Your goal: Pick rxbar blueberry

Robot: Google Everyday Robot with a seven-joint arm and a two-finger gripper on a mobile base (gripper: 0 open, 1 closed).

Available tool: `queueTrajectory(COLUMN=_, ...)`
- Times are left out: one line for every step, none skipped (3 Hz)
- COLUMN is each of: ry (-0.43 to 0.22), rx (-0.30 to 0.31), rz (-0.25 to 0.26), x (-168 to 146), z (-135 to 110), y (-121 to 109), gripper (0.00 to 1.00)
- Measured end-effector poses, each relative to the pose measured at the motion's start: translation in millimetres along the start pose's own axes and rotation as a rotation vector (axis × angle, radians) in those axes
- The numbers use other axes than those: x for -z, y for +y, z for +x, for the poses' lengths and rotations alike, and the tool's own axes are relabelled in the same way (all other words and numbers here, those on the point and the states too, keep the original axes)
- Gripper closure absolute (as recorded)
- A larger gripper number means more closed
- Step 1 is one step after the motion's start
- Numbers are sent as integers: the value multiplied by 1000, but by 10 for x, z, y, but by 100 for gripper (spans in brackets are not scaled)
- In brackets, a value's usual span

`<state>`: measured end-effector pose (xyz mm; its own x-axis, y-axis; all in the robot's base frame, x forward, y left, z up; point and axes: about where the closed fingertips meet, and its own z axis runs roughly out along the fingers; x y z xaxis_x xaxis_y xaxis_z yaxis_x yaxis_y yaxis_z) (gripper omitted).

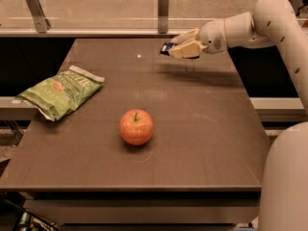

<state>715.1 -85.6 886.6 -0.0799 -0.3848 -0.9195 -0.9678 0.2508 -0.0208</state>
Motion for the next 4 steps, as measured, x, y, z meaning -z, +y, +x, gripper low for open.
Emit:
queueTrajectory(ry=3, rx=11, rz=6, x=64, z=-125, y=21, gripper=100)
queueTrajectory(ry=5, rx=23, rz=21, x=147, z=-238, y=40, gripper=100)
queueTrajectory(ry=21, rx=60, rz=72, x=279, z=-517, y=125, gripper=100)
queueTrajectory(ry=21, rx=60, rz=72, x=278, z=-517, y=125, gripper=100)
